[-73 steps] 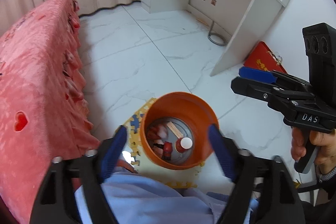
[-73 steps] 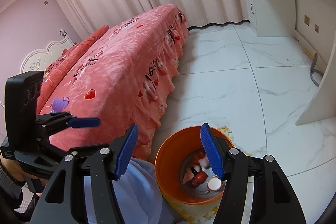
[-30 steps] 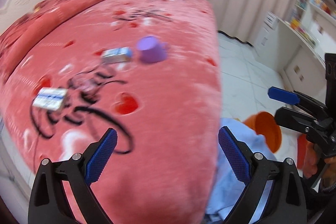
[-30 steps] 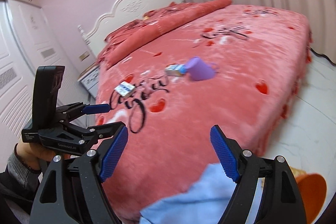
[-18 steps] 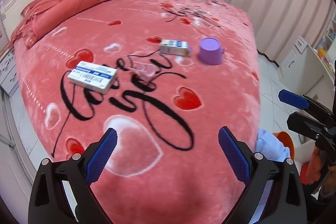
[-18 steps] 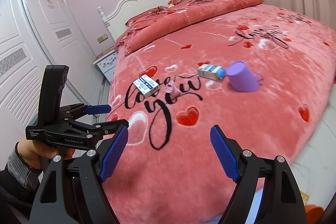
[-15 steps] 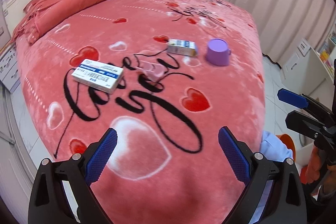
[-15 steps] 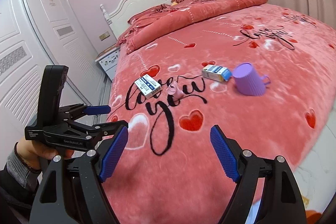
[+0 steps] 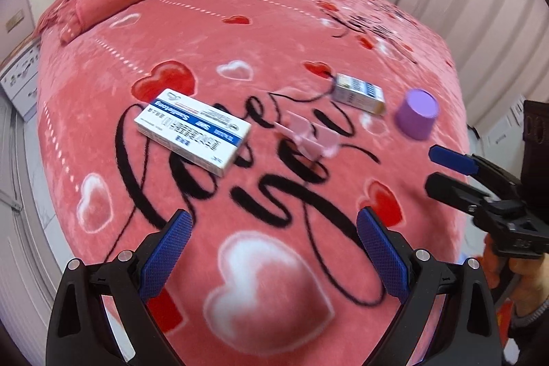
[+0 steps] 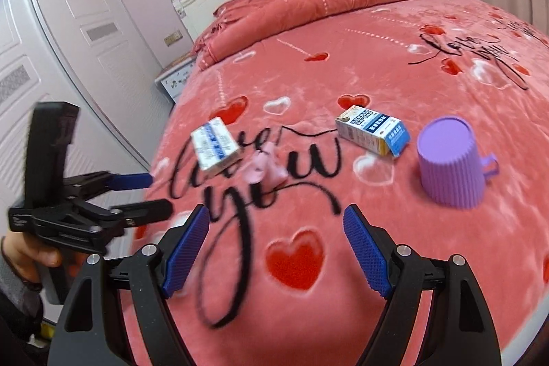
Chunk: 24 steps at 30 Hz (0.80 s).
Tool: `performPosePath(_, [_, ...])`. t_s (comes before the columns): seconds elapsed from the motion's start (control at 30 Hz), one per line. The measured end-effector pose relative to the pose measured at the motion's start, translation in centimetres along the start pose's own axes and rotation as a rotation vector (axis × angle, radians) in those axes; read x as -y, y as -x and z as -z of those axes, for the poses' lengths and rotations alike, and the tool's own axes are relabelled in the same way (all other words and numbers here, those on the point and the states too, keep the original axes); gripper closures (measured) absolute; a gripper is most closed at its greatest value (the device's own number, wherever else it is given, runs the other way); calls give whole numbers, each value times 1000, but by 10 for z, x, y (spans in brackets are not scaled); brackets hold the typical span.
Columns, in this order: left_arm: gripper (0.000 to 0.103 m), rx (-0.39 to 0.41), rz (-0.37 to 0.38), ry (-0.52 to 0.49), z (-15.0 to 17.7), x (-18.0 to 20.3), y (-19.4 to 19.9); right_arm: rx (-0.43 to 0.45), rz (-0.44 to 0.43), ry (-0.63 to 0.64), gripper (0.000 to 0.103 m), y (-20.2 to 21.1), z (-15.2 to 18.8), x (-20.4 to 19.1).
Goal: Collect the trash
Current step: 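Move both open grippers back over the bed toward the medicine boxes, then grasp the white medicine box with the left gripper while the right grasps the blue-white box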
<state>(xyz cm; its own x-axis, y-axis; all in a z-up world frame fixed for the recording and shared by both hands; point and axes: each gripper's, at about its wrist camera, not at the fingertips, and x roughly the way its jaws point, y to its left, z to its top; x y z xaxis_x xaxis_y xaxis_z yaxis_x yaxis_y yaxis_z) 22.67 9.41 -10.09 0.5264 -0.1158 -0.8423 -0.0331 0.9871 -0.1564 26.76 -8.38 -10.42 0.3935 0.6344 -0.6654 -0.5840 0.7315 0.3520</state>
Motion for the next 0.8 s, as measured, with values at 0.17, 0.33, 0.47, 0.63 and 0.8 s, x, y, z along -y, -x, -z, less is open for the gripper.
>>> performPosePath(0.17, [8,25,-41,118,-19,-10,-20,-35,51,38,23,-34,-18,29])
performPosePath(0.33, [8,55,-197,306,-34,-23,-40,-41,84,75,23,-47,-34,53])
performPosePath(0.47, [8,45,-351,496,-45,-33,-58,-39,101,133,23,-56,-46,62])
performPosePath(0.63, [6,5,-429,676,-47,-44,-76,-46,105,211,23,-69,-57,63])
performPosePath(0.8, [6,-26,-531,720,-53,-43,-88,-41,142,291,23,-80,-68,64])
